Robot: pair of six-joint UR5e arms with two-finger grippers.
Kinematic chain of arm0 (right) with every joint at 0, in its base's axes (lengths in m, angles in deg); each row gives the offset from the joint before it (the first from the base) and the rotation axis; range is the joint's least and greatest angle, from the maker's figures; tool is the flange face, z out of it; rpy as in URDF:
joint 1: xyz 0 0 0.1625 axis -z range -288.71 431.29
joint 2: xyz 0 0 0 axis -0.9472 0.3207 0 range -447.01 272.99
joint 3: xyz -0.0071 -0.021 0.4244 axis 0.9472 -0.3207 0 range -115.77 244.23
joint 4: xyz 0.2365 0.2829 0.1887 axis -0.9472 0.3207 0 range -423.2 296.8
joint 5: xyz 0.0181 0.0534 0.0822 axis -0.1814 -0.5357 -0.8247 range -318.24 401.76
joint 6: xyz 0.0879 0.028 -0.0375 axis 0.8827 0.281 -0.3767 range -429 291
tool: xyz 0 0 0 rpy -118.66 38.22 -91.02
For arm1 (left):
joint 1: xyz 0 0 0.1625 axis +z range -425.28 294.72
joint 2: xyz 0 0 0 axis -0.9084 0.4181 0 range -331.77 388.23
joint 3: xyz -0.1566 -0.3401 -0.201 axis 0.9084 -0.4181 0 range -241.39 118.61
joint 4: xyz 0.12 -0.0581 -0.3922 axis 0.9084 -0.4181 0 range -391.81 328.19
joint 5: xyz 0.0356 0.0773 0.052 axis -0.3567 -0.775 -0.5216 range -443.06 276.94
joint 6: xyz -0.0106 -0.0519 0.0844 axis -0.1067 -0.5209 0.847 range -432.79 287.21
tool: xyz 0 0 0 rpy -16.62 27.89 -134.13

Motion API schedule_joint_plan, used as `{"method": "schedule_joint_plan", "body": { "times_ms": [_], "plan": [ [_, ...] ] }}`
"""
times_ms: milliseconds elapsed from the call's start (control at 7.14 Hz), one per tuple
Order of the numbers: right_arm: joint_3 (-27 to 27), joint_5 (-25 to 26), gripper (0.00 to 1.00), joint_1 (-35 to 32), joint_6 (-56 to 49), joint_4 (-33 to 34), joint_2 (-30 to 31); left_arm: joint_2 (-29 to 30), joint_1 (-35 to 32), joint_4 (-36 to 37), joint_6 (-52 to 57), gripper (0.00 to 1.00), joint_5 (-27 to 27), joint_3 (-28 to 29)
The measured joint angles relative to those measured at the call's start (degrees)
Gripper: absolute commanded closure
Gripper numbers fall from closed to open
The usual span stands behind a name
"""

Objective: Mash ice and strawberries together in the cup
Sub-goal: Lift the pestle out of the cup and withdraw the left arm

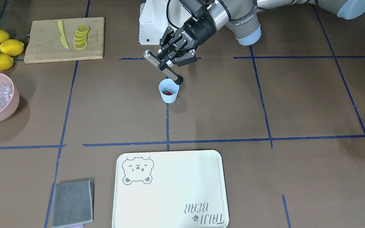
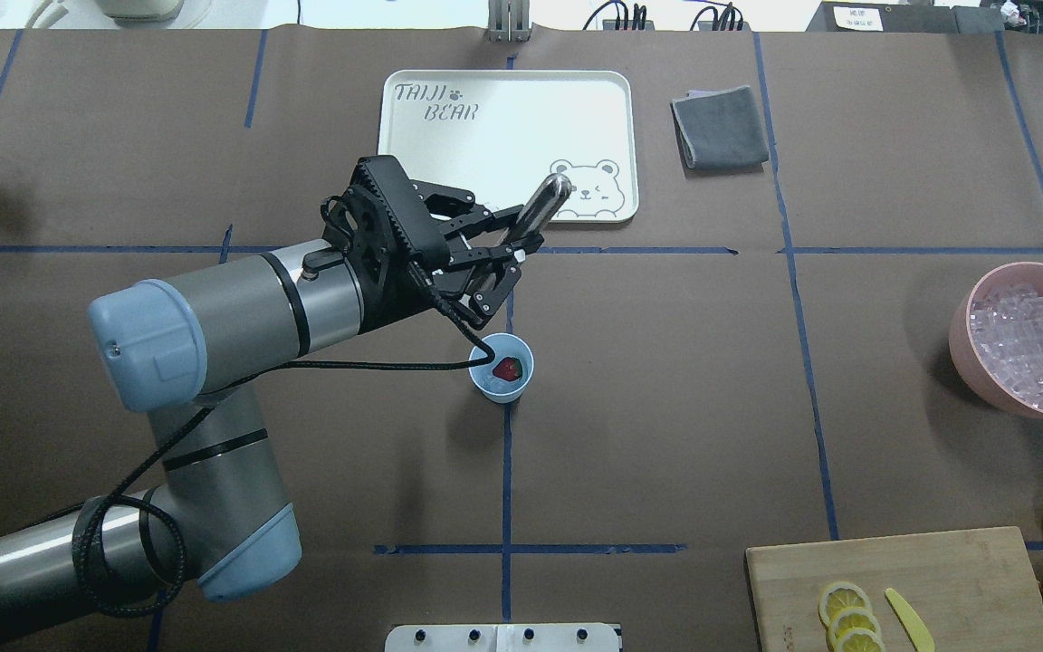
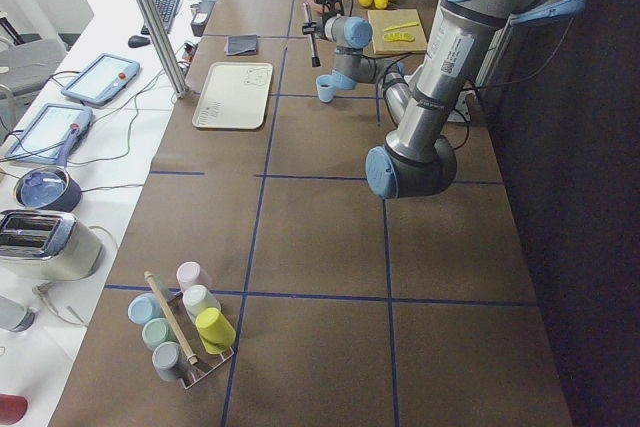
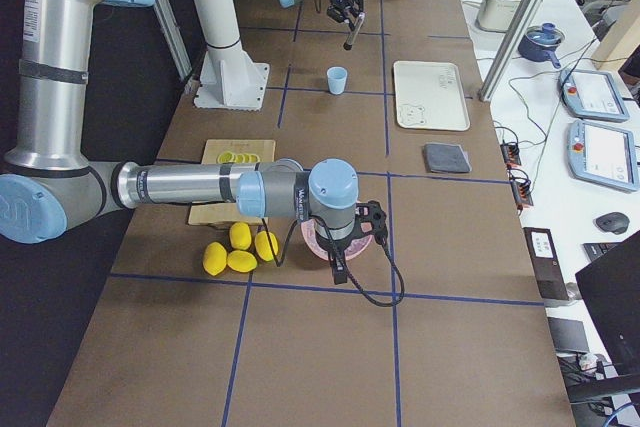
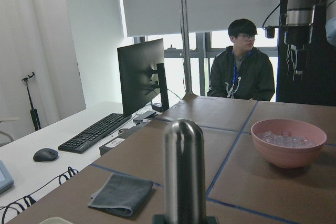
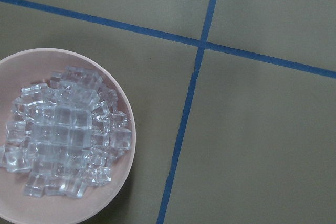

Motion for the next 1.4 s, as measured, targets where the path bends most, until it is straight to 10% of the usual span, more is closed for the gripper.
{"method": "schedule_joint_plan", "body": {
  "times_ms": [840, 1400],
  "plan": [
    [-0.1, 0.0, 0.01, 0.0, 0.0, 0.0, 0.1, -4.4, -9.0, 45.6, 3.9, 0.94, 1.0, -6.5],
    [-0.1, 0.0, 0.01, 0.0, 0.0, 0.0, 0.0, -9.9, -28.1, 61.7, 7.4, 0.95, 21.1, -7.4]
  ]
}}
